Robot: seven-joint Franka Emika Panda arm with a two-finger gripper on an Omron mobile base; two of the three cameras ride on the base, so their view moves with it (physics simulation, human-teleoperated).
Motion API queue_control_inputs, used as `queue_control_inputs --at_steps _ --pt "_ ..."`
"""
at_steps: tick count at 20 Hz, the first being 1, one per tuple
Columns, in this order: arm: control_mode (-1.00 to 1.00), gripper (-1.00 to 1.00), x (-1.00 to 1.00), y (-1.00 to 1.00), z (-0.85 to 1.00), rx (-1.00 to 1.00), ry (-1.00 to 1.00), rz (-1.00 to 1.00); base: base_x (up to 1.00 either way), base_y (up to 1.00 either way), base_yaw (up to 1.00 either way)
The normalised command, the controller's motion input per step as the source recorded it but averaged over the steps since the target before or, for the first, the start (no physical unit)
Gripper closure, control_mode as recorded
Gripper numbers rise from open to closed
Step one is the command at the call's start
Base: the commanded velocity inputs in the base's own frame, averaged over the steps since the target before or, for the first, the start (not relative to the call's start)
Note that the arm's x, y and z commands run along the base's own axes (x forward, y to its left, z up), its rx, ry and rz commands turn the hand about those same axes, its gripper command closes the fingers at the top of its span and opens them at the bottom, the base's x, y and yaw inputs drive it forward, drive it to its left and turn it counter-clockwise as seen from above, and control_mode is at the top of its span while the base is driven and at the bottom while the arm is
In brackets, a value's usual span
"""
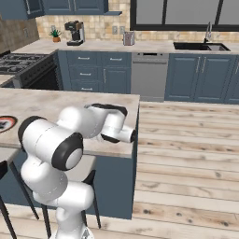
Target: Retrieve the wine glasses from the counter and place one next to each plate.
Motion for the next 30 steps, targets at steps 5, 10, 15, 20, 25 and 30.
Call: queue_control_inputs --at_steps 5,10,15,20,25,30 --pt "-1.00 1.00 0.00 0.00 -0.22 0.00 0.00 0.00 0.00 0.00 0.00" --pt "-1.00 1.00 0.04 0.00 -0.24 0.00 0.00 0.00 0.00 0.00 0.00" --pt "-1.00 1.00 0.14 0.00 -0.12 0.00 0.00 0.00 0.00 0.00 0.00" --pt "-1.00 1.00 0.22 0.00 -0.03 0.00 0.00 0.00 0.00 0.00 0.00" --pt "-1.00 1.00 0.24 0.00 0.00 0.00 0.00 0.00 0.00 0.00 0.00" --pt "-1.00 1.00 0.18 0.00 0.00 0.00 -0.01 0.00 0.00 0.00 0.00"
